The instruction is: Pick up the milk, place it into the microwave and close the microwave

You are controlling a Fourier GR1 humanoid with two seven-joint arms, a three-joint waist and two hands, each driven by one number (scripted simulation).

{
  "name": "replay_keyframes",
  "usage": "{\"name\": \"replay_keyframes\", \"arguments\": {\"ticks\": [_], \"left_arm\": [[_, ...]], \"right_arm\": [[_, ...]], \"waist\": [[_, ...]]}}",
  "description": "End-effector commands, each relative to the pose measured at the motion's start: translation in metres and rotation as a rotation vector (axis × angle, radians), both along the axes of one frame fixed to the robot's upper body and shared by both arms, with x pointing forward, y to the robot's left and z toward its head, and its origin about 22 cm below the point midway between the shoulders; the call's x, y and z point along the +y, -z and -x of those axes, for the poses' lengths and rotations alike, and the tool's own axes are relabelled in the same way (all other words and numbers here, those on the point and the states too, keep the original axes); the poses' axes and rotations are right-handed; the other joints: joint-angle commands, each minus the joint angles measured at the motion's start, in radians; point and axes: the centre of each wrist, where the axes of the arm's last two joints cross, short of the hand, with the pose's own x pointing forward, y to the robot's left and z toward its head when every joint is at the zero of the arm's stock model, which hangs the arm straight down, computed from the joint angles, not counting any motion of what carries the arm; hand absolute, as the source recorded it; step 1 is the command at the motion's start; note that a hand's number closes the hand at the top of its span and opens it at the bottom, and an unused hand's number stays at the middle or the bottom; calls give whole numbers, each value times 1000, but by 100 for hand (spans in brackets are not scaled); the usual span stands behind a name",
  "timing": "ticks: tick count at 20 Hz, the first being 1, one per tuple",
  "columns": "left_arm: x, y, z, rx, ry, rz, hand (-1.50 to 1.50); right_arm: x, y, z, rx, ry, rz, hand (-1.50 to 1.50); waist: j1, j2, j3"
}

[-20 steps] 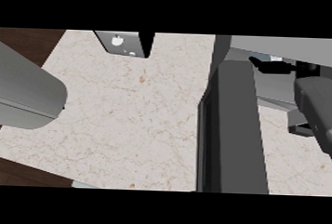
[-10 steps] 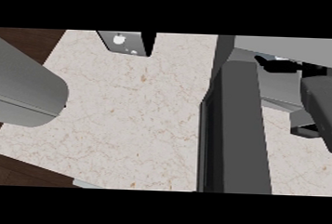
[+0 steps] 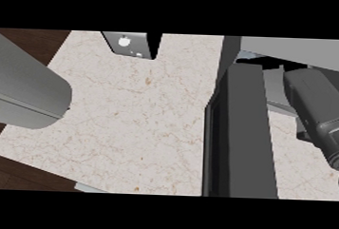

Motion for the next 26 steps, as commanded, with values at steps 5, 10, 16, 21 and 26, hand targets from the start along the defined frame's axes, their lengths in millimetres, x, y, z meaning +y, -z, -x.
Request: {"name": "replay_keyframes", "arguments": {"ticks": [5,10,16,21,26], "left_arm": [[1,4,-9,27,17,-2,-150],[-3,1,-9,39,29,-10,-150],[-2,9,-10,72,48,-5,-150],[-12,12,-5,99,41,22,-150],[-15,28,-13,115,53,15,-150]], "right_arm": [[58,-7,-10,38,-12,37,-150],[81,-20,-15,-3,-30,20,-150],[91,-19,-15,-38,-26,-18,-150],[68,-19,-14,-78,43,-54,-150],[47,-5,-8,-34,5,-3,-150]], "waist": [[-13,-7,-4],[-24,-19,-2],[-42,-27,-4],[-73,-39,-3],[-104,-42,-5]]}}
